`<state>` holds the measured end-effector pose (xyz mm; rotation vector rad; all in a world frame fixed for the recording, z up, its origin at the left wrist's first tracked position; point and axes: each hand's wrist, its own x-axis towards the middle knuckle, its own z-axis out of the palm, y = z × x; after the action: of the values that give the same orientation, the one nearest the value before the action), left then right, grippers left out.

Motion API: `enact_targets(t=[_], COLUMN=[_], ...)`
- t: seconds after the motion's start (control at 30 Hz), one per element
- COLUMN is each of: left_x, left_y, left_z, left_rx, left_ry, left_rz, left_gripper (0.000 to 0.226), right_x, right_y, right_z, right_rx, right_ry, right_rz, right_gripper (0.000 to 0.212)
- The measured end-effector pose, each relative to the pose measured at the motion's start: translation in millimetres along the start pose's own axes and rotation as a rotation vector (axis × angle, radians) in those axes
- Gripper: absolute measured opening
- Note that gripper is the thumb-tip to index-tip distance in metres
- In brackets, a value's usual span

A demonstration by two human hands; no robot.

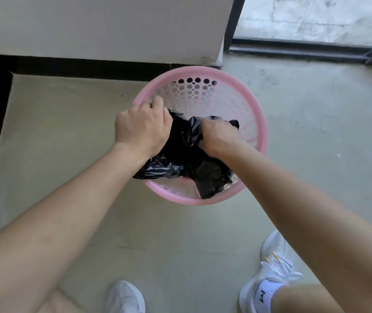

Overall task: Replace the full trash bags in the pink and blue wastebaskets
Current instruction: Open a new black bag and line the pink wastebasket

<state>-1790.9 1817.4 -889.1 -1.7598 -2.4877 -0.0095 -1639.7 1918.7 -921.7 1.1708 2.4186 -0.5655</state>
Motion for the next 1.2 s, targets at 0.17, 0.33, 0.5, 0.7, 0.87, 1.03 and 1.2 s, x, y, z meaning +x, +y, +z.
enact_targets(t=[0.17,0.33,0.5,0.7,0.87,1.03,1.2], left_x=[15,24,23,43,76,107,92], left_y=[-17,-42,-65,-65,-67,-52,-58], left_z=[-1,-17,-36,-29,-28,1,39], left_rx=[-0.048,-0.050,-0.051,-0.095,-0.170,-0.258,-0.760], left_ry=[0.072,0.143,0.125,0.240,0.197,-0.157,-0.687], left_rz=[0.098,0.189,0.152,0.006,-0.078,-0.250,-0.544], left_gripper=[0.048,0.029,0.015,0.032,0.049,0.051,0.021], right_x=[-6,-33,-78,-86,-69,-12,9], right_y=[18,52,79,83,85,86,95], right_z=[-23,-60,-71,-78,-82,-78,-68], right_rx=[-0.054,0.262,0.413,0.394,0.327,0.614,1.018], right_ry=[0.154,0.197,0.369,0.532,0.705,0.646,0.087], right_rz=[-0.013,0.012,0.065,0.034,0.117,0.472,0.454], right_gripper=[0.053,0.070,0.050,0.038,0.037,0.036,0.017])
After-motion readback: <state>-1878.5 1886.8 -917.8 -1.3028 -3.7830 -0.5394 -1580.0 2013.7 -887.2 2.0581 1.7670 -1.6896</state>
